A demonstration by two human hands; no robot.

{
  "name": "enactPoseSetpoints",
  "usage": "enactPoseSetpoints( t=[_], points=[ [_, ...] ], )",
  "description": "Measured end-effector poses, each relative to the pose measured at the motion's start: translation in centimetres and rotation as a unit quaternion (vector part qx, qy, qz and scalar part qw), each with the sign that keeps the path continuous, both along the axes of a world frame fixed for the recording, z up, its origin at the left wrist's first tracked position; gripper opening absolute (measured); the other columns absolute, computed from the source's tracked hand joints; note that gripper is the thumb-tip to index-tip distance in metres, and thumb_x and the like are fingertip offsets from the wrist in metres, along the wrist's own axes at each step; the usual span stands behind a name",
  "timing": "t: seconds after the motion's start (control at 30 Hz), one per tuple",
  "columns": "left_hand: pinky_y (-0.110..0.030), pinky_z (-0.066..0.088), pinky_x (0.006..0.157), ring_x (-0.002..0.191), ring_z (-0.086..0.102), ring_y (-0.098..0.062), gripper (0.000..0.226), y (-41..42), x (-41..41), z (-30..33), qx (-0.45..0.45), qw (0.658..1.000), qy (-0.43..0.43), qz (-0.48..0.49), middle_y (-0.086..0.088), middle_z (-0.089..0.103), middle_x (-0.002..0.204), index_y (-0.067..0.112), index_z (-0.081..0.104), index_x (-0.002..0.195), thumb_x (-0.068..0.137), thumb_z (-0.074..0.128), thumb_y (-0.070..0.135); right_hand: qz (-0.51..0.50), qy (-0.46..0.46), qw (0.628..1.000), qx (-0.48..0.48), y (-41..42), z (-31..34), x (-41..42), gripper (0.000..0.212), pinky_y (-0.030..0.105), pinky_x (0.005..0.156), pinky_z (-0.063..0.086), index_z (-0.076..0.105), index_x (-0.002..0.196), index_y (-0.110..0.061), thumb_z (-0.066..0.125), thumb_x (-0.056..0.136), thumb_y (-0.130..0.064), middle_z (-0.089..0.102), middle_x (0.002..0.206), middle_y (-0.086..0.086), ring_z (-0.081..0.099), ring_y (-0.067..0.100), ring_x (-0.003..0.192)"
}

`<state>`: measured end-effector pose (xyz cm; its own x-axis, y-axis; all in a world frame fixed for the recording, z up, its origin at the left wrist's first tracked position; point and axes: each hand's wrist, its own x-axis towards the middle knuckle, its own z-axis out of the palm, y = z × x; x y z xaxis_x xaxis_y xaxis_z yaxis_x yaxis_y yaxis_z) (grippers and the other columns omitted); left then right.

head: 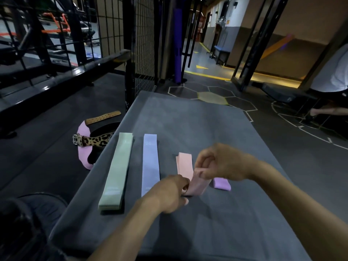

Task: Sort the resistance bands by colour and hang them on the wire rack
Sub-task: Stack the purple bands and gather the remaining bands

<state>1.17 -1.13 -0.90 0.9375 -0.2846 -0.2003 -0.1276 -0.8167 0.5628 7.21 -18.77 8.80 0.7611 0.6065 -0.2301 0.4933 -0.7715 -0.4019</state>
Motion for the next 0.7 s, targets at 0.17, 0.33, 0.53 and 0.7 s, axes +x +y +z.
enactPoseSetpoints(
  t=[0.17, 0.33, 0.53, 0.7],
  points=[
    [-0.032, 0.046, 0.073, 0.093, 0.062, -0.033, 0.015, -0.8, 1.0, -0.5, -0.026, 0.997, -0.001, 0.073, -0.011, 0.066, 0.103, 0.020, 0.048, 0.083, 0.093, 0.059, 0.021, 0.007, -0.003, 0.999, -0.036, 1.7, -0.5, 5.9, 0.013, 0.023, 0.075, 0.051, 0.072, 0.087, -0.026, 0.080, 0.081, -0.018, 0.075, 0.082, -0.010, 0.067, 0.004, 0.074],
    [-0.043, 0.055, 0.081, 0.094, 0.064, -0.033, 0.007, -1.6, 2.0, -1.2, -0.053, 0.988, 0.018, 0.141, -0.013, 0.063, 0.105, 0.012, 0.051, 0.097, 0.091, 0.048, 0.010, -0.027, -0.007, 0.997, -0.078, 3.8, -4.1, 10.8, 0.013, 0.023, 0.069, 0.048, 0.077, 0.094, -0.021, 0.080, 0.082, -0.023, 0.076, 0.092, -0.003, 0.066, 0.011, 0.079],
    [-0.035, 0.045, 0.079, 0.105, 0.061, -0.034, 0.034, -2.9, 3.1, -1.3, -0.004, 0.984, -0.006, 0.179, -0.016, 0.059, 0.119, 0.004, 0.044, 0.129, 0.096, 0.049, 0.009, -0.054, 0.005, 0.994, -0.099, 5.2, -7.2, 13.5, 0.022, 0.026, 0.079, 0.052, 0.077, 0.104, -0.015, 0.079, 0.085, -0.025, 0.077, 0.102, 0.002, 0.070, 0.020, 0.096],
    [-0.042, 0.048, 0.087, 0.113, 0.061, -0.036, 0.055, -4.0, 4.2, -1.4, 0.030, 0.981, 0.040, 0.186, -0.017, 0.060, 0.124, 0.008, 0.028, 0.139, 0.094, 0.058, 0.012, -0.054, 0.004, 0.994, -0.093, 5.4, -7.6, 14.4, 0.017, 0.026, 0.078, 0.052, 0.077, 0.100, -0.016, 0.078, 0.086, -0.024, 0.076, 0.102, 0.001, 0.069, 0.017, 0.091]
  ],
)
